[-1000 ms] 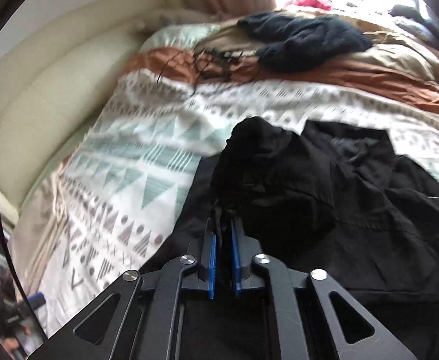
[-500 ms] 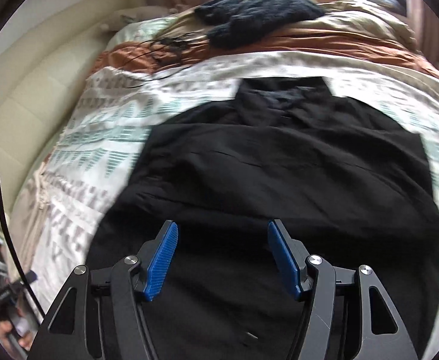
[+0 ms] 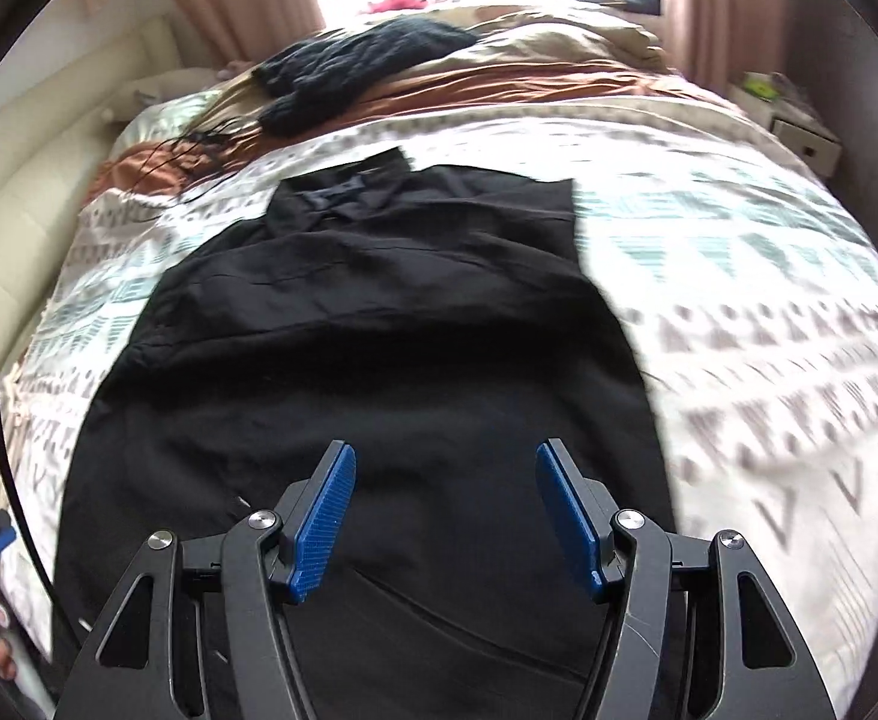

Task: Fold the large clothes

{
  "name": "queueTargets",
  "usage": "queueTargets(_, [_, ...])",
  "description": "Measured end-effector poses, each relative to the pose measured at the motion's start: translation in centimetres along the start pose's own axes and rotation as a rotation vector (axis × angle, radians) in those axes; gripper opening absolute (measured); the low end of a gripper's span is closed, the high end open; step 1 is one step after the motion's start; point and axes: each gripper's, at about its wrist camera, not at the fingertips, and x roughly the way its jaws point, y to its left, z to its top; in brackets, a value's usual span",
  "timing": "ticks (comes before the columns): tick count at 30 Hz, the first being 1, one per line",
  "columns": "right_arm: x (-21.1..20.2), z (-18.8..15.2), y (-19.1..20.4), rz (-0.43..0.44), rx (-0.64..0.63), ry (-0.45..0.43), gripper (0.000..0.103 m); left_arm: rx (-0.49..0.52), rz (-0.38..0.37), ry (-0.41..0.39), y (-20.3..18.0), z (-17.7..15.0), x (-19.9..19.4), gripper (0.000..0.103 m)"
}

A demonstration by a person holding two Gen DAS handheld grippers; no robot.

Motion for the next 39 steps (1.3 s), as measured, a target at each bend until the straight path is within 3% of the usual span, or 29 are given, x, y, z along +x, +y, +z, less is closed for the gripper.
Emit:
queueTargets(2, [-0.8, -1.2, -1.9, -0.01, 0.031, -0.002, 0.067, 0.01, 0.011, 0.012, -0.3, -0.8, -0.1, 0.088])
queueTargets(6, [-1.9, -4.0, -5.3, -0.02, 0.078, 0.008, 0.068, 0.003, 0.01, 0.044, 0.2, -2.2, -0.4, 0.088])
queueTargets(17, [-3.2, -12.3, -11.3, 0.063, 0.155, 0.105, 0.068, 0.022, 0.003, 0.125, 2.5, -6.3, -1.4, 0.087])
queueTargets(18, [-3.2, -12.9, -11.6, 0.077, 0.164, 0.11, 0.068, 0.013, -0.002, 0.133, 2.8, -6.7, -1.4, 0.086])
queueTargets(23, [-3.9, -16.2, -13.3, 0.152, 0.225, 0.118, 0.064, -0.039, -0.063, 0.206, 4.4, -8.7, -0.7, 0.053])
queueTargets(27, [-4.4, -18.3, -14.0, 0.239, 0.276, 0.127, 0.047, -0.08, -0.112, 0.207, 5.4, -9.8, -1.5, 0.046])
queueTargets(29, [-4.5, -19.2, -14.0, 0.283, 0.3, 0.138, 0.04, -0.104, -0.147, 0.233, 5.7, -10.1, -1.6, 0.038])
queueTargets(32, [-4.3, -20.6, -13.9, 0.359, 0.336, 0.158, 0.037, -0.142, -0.207, 0.28, 6.4, -10.8, -1.6, 0.033])
queueTargets(39, [-3.8, -22.8, -13.9, 0.506, 0.447, 0.182, 0.037, -0.234, -0.309, 0.349, 7.8, -11.4, -1.5, 0.033])
